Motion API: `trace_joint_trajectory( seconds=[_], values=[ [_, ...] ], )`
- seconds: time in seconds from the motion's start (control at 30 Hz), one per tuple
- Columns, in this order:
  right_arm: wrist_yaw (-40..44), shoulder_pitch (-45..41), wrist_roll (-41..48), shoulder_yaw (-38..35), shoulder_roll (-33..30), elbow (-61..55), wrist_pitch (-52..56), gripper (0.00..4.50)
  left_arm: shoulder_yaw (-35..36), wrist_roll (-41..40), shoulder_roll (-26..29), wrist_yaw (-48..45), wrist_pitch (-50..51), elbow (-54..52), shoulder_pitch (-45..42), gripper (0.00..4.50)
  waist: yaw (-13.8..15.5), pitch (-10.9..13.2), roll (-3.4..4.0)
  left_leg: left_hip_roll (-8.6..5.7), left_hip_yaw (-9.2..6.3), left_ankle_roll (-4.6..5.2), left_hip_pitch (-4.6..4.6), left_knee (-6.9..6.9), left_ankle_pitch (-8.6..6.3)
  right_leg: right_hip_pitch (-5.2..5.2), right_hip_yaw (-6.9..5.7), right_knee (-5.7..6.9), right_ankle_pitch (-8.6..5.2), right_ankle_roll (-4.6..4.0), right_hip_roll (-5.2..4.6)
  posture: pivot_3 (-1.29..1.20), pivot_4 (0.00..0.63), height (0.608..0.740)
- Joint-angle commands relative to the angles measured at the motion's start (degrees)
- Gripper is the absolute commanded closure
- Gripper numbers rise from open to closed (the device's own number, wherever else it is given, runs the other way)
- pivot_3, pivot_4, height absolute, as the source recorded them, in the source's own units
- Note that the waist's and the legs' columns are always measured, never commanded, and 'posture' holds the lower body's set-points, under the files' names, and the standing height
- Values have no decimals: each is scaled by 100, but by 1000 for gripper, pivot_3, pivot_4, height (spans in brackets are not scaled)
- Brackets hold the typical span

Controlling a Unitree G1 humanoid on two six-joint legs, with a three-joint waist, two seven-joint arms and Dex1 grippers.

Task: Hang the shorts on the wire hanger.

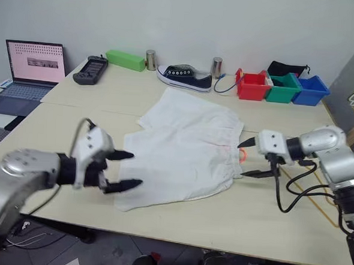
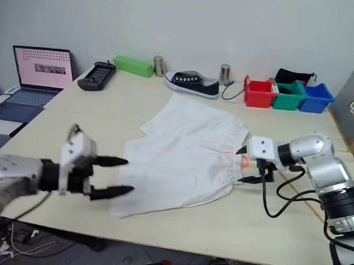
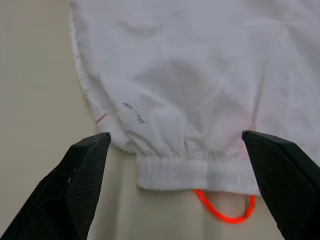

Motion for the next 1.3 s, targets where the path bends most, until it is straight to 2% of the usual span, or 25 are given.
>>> trace_joint_trajectory(
  seconds=[0.03, 0.17, 0.33, 0.57, 0.67, 0.8, 0.97, 1.2, 1.23, 1.3],
  values=[
    [-139, -90, -383, 148, 88, 472, -848, 40, -365, 663, -62, 141, -686, -117, 220, 0, -12, 0, 1, 3, -2, 0, 0, 4, 0, -1, -1, 7, 0, -1, 4, -142, 25, 740],
    [-312, -193, -761, 439, 398, 1135, -1575, 40, -904, 1468, -162, 236, -1458, 227, 642, 0, -30, -3, 5, 8, 3, 0, 26, 12, 1, 13, 8, 28, 1, -4, 15, -142, 28, 740],
    [-647, -398, -1034, 522, 771, 1854, -2003, 40, -1026, 1918, -235, 239, -2060, 709, 1033, 0, -77, -3, 5, 29, 11, 0, 54, 16, 1, 21, 31, 33, 19, -34, 73, -144, 29, 740],
    [-942, -730, -1305, 591, 1110, 2780, -2377, 40, -1074, 2336, -328, 219, -2680, 1520, 1106, 0, -91, -13, 6, 40, 14, 1, 200, 6, 0, 130, 37, 22, 9, -60, 81, -140, 23, 740],
    [-961, -860, -1372, 609, 1222, 3081, -2475, 522, -1066, 2371, -384, 224, -2807, 1775, 1015, 471, -91, -36, 7, 40, 15, 1, 204, 6, 0, 135, 39, 18, 5, -74, 80, -137, 23, 740],
    [-1051, -1026, -1481, 591, 1336, 3417, -2558, 1534, -1074, 2380, -395, 199, -2886, 1899, 978, 1380, -95, -59, 25, 40, 13, 2, 209, 6, 0, 135, 39, 19, 20, -61, 80, -134, 23, 740],
    [-1131, -1158, -1525, 561, 1453, 3674, -2549, 2551, -1064, 2392, -383, 171, -2916, 1955, 930, 2296, -96, -79, 51, 39, 12, 3, 211, 6, 1, 134, 40, 21, 24, -57, 81, -132, 21, 740],
    [-1079, -1189, -1491, 496, 1533, 3710, -2476, 4292, -1008, 2429, -319, 99, -3011, 2172, 768, 3889, -92, -88, 60, 39, 8, 6, 209, 6, 3, 130, 39, 23, 41, -29, 83, -131, 20, 740],
    [-1073, -1190, -1487, 489, 1531, 3702, -2468, 4488, -1004, 2453, -309, 84, -3051, 2230, 736, 4103, -93, -88, 61, 39, 8, 6, 209, 6, 3, 130, 39, 23, 41, -30, 83, -131, 20, 740],
    [-1022, -1180, -1451, 468, 1520, 3658, -2407, 4500, -999, 2552, -302, 101, -3150, 2418, 630, 4468, -92, -88, 61, 39, 8, 6, 209, 6, 3, 129, 39, 22, 40, -32, 83, -131, 20, 740]
  ],
)
